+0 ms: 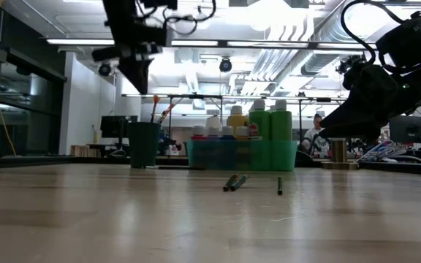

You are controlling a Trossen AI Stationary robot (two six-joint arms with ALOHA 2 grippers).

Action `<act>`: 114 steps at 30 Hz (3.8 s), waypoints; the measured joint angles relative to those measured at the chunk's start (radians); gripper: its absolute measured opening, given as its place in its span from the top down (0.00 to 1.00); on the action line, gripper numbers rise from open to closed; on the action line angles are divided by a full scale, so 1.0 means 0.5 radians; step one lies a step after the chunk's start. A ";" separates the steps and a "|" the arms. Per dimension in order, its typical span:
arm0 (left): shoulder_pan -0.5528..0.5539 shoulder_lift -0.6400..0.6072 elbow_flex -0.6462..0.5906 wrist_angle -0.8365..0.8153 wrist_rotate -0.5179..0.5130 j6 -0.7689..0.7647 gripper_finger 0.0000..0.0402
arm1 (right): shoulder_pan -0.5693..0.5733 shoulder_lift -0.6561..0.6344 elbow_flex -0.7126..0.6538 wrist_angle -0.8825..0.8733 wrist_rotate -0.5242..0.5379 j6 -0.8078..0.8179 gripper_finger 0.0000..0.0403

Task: Pick & Place Paint Supplies
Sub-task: Put the silver black paint brush into the blue cup

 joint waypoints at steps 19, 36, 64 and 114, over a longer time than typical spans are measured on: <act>-0.217 0.143 -1.044 1.819 -0.355 0.054 1.00 | 0.000 0.000 0.000 -0.002 0.000 0.000 0.54; 0.232 0.305 -1.043 2.010 -0.069 0.085 1.00 | 0.000 0.000 0.000 -0.002 0.000 0.000 0.54; 0.230 0.485 -0.862 2.019 0.056 0.302 1.00 | 0.000 0.000 0.000 -0.002 0.000 0.000 0.54; -0.018 0.681 -0.718 1.665 -0.108 -0.091 1.00 | 0.000 0.000 -0.001 0.013 0.000 0.000 0.54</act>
